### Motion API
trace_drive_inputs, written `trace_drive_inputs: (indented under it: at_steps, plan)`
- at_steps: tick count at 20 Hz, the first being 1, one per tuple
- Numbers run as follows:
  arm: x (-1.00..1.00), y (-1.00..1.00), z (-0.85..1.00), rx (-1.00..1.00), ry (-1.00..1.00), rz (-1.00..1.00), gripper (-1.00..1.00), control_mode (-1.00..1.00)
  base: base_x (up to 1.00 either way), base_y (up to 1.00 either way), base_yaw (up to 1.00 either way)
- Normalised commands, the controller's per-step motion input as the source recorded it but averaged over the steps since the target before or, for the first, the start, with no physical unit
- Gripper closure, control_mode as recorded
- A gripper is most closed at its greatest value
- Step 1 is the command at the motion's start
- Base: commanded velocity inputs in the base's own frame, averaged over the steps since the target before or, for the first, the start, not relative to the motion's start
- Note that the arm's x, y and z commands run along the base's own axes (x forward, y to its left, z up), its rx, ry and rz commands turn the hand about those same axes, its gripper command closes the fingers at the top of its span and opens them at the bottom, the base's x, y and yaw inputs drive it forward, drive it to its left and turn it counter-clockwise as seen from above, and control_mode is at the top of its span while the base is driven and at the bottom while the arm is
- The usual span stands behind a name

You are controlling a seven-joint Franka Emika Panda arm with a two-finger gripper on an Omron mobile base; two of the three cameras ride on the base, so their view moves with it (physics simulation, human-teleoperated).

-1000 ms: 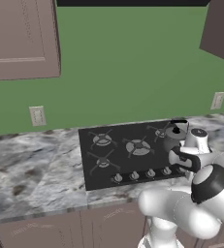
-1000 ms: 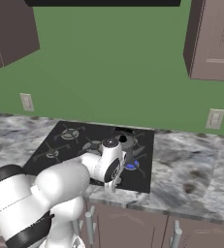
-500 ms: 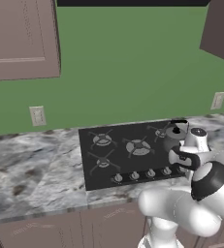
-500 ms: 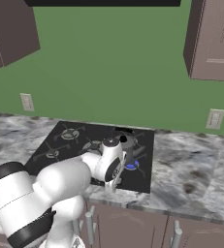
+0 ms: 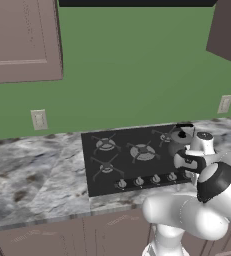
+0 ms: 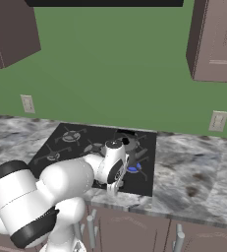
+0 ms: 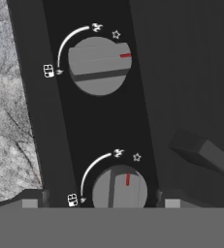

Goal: The kettle is done boiling. Turn off the stove, then wait for 300 timesteps before moving the kettle to the dining table.

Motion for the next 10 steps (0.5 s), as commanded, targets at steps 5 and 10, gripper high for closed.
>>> trace_drive_inputs:
  at_steps: [5,10]
  plan:
    - [0.01,0.0,-0.08,0.0,0.0,0.0,1.0,-1.0,0.0,0.0,0.0]
    - [0.0,0.0,-0.04,0.0,0.01,0.0,1.0,-1.0,0.0,0.0,0.0]
